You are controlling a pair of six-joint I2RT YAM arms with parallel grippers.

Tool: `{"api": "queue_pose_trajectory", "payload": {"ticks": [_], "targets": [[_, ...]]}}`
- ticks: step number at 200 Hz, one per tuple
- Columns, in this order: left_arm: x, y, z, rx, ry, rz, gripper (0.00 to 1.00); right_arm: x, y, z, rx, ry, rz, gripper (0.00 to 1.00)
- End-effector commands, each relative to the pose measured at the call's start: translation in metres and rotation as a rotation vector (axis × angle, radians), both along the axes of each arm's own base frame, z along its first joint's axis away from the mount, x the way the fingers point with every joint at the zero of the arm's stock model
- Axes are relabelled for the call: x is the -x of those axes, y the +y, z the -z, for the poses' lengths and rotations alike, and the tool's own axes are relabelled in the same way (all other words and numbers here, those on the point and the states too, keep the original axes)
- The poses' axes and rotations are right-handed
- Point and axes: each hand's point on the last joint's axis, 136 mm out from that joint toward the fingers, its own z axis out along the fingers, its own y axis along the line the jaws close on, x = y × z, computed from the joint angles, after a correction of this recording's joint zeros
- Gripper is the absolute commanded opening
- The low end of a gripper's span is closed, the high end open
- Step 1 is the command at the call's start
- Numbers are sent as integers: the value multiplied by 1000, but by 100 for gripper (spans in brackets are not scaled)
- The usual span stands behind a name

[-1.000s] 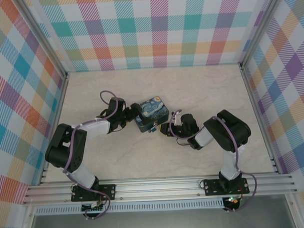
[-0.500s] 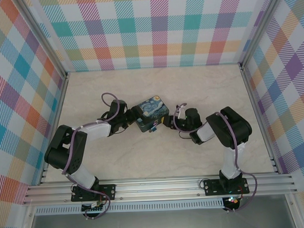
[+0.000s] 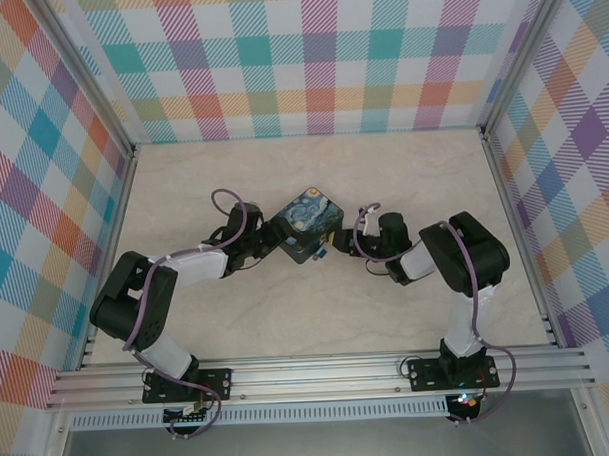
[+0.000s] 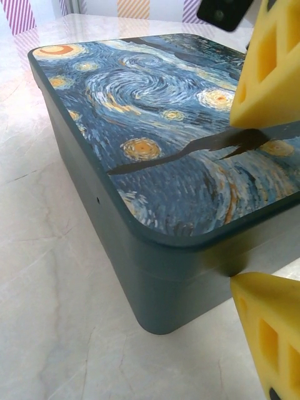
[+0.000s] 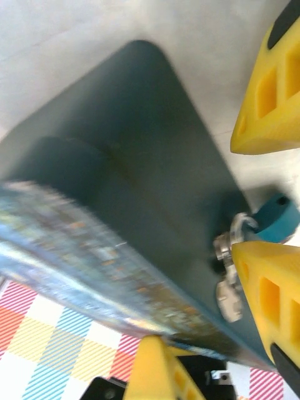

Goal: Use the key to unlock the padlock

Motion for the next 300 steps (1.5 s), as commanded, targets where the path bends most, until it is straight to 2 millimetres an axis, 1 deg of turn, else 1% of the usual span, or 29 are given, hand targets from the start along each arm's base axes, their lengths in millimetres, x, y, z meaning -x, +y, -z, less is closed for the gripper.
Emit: {"api": "queue_pose_trajectory", "payload": {"ticks": [1,11,22,50,101,144,176,224,256,275,300], "targets": [[11,0,6,-12,29,9,59,22,10,-1,1,-17,-78,44],[12,0,7,-14,31,6,59,26,12,4,11,-14,-88,45],[12,1,9,-15,35,3,59,27,13,7,14,-14,-82,45],[12,1,10,-15,38,0,58,24,18,6,-16,-18,-87,45],[11,0,11,-14,39,3,57,24,29,8,-27,-7,-94,45],[10,0,10,-15,37,1,57,20,26,8,-18,-20,-65,47],[10,0,9,-17,35,-3,57,19,23,18,51,-3,-38,48],[10,1,9,-21,32,-6,57,14,26,20,34,20,-24,48],[10,3,11,-26,36,-8,57,12,20,26,71,32,6,45],[11,3,12,-27,39,-8,57,12,25,24,56,36,-15,39],[11,3,12,-29,37,-9,57,9,21,20,32,31,11,37]]}}
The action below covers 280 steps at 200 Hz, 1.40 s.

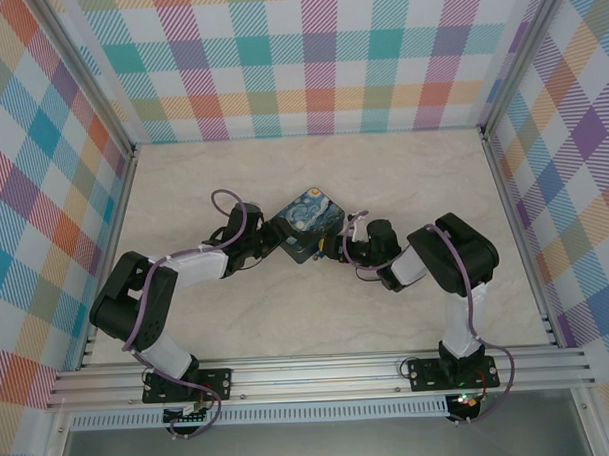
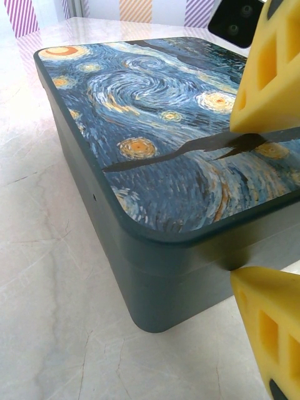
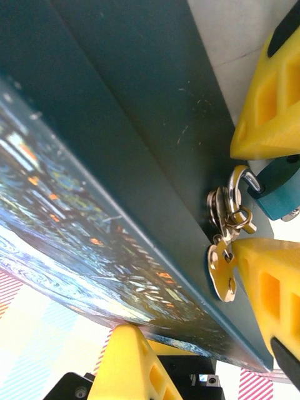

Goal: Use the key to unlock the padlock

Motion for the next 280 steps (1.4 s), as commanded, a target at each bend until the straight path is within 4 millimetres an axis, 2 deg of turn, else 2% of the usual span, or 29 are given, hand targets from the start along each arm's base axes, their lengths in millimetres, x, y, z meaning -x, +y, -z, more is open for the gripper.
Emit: {"api": "queue_pose_trajectory", "payload": {"ticks": [1,70,107,187,228,280], "targets": [[11,3,12,-38,34,3,57,3,-5,18,24,70,29,37],[14,11,20,-70,46,-9,58,-19,-24,-20,-73,-5,86,38],[15,11,22,-70,52,-9,58,-27,-29,-28,-112,-13,91,37],[15,10,22,-66,51,-6,58,-3,-24,-2,-54,54,18,36],[15,9,25,-61,61,-2,57,-3,-10,2,-55,77,-5,35],[14,8,21,-70,44,13,55,-1,-8,15,-41,116,12,30]]}}
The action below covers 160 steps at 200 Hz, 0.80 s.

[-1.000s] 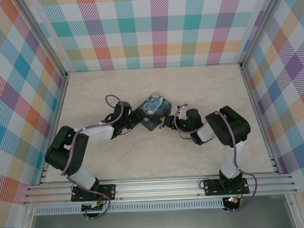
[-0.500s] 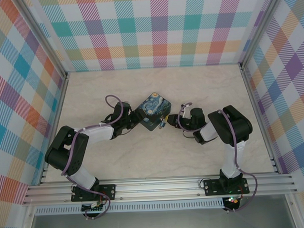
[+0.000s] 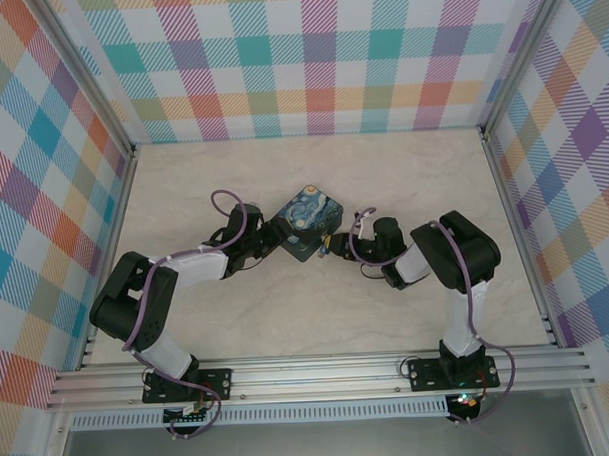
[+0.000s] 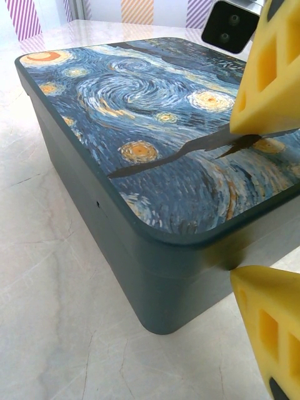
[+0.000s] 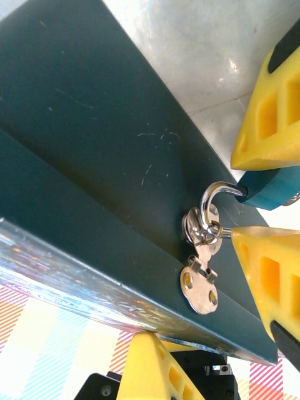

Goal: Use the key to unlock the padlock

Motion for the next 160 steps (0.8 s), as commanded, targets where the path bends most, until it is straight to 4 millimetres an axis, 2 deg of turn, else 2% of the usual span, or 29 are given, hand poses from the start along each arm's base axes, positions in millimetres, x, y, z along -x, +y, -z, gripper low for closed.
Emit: {"api": "queue_pose_trajectory", "payload": {"ticks": [1,16,38,66,85,102,119,129,160], "targets": [[15,7,20,-71,52,19,55,4,3,13,14,42,-6,30],[15,16,8,-122,29,22,61,3,-1,11,25,31,9,32],[14,38,-20,-193,-30,-2,68,4,-2,8,49,22,6,33],[13,54,-49,-246,-99,14,85,3,-3,9,54,24,10,33],[5,54,-62,-311,-138,108,97,4,-4,10,52,24,11,34],[-7,49,-66,-368,-159,230,100,4,-5,9,50,22,13,34],[-21,39,-61,-399,-153,354,100,4,-5,6,44,18,12,34],[-24,34,-51,-399,-111,427,100,4,-5,6,45,18,13,35],[-45,14,-36,-317,-85,564,100,4,-4,5,44,17,8,35]]}}
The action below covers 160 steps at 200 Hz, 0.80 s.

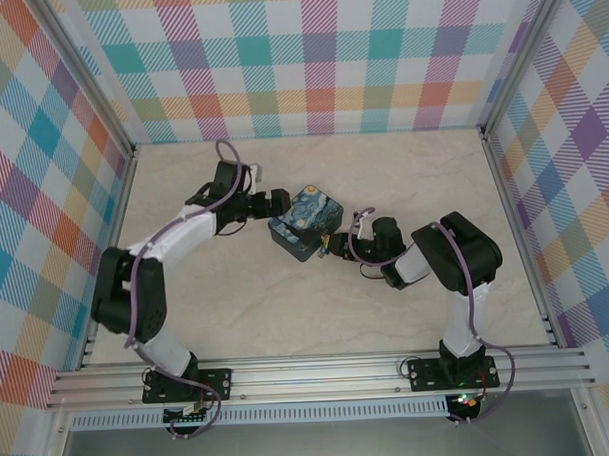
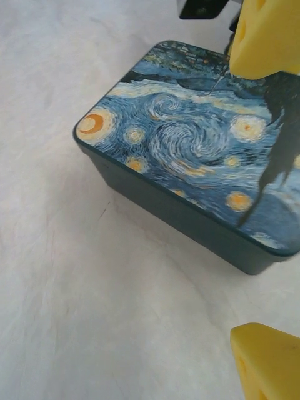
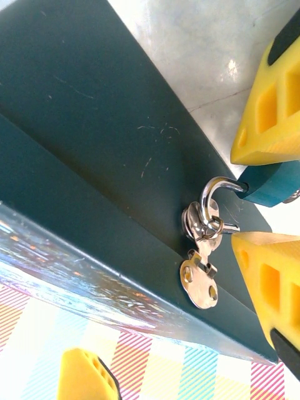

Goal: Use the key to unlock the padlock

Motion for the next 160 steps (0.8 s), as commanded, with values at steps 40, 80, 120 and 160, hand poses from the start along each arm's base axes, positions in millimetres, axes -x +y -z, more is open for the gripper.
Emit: {"api": "queue_pose_trajectory", "payload": {"ticks": [40,80,120,160], "targets": [[-3,-31,40,95,174,275,100,6,-4,6,38,20,-5,35],[-7,-37,57,164,254,309,83,7,-9,4,23,17,3,36],[-11,-29,66,210,293,318,73,10,-13,1,19,21,-5,37],[-13,-16,74,242,314,302,65,9,-19,1,13,25,12,38]]}}
